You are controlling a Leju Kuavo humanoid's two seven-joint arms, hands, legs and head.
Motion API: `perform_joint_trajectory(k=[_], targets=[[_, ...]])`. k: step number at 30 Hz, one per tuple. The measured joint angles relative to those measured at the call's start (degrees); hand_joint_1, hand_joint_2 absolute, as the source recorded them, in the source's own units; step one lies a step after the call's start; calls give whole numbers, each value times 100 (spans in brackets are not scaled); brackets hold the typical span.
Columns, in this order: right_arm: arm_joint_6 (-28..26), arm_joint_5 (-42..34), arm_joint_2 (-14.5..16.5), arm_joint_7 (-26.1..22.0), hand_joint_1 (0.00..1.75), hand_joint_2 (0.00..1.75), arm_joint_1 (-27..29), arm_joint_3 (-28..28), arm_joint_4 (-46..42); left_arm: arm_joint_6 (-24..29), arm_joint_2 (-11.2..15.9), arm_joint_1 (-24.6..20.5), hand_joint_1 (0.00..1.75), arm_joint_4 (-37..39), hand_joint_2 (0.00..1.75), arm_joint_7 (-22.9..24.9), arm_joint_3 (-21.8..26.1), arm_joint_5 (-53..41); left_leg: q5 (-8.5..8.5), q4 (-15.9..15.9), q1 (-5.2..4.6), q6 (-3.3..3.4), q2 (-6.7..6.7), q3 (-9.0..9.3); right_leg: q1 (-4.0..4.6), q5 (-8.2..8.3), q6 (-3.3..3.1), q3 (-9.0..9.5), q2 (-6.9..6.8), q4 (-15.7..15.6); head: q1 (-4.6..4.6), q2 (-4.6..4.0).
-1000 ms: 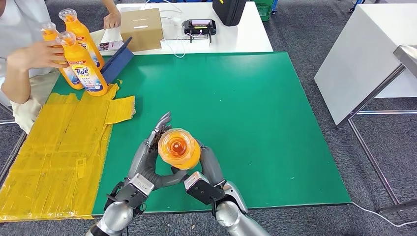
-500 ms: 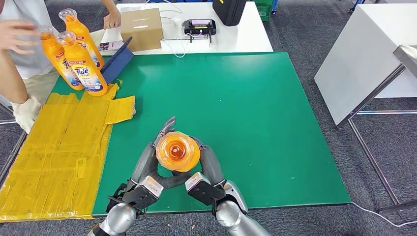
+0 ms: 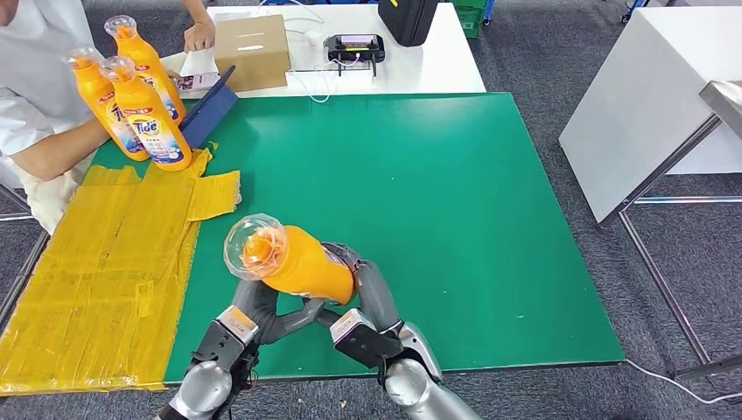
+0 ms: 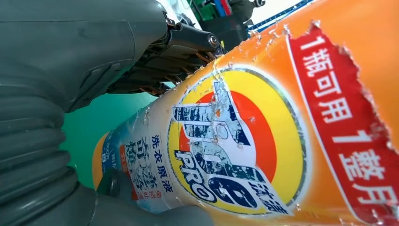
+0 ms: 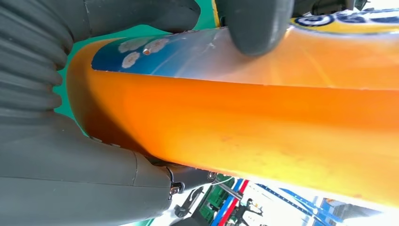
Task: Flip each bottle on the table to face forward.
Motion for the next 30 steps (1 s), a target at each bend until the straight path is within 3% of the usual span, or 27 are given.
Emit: perform_joint_trajectory(k=[14,15,18,19,30], targets=[[11,-49,16,-4,175,175,-38,24,95,-190,-13,123,175,-111,175,-77,66,419,0,0,0,0,0,0,0,0,0,-1,0,0,-1,0],[10,-50,16,-4,149,175,-40,32,101,-192,-13,127,175,-122,175,-80,66,421,0,0,0,0,0,0,0,0,0,-1,0,0,-1,0],[-25,-59,16,-18,18,175,-40,43,114,-178,-13,130,175,-150,175,-98,71,437,0,0,0,0,0,0,0,0,0,-1,0,0,-1,0],[-62,-73,14,-28,0,175,-30,42,116,-141,-13,126,175,-171,175,-112,77,435,0,0,0,0,0,0,0,0,0,-1,0,0,0,0],[-321,-133,-78,-74,0,175,137,-61,-168,115,-13,51,175,-410,175,-150,198,337,0,0,0,0,1,0,0,1,0,-2,0,0,0,0]])
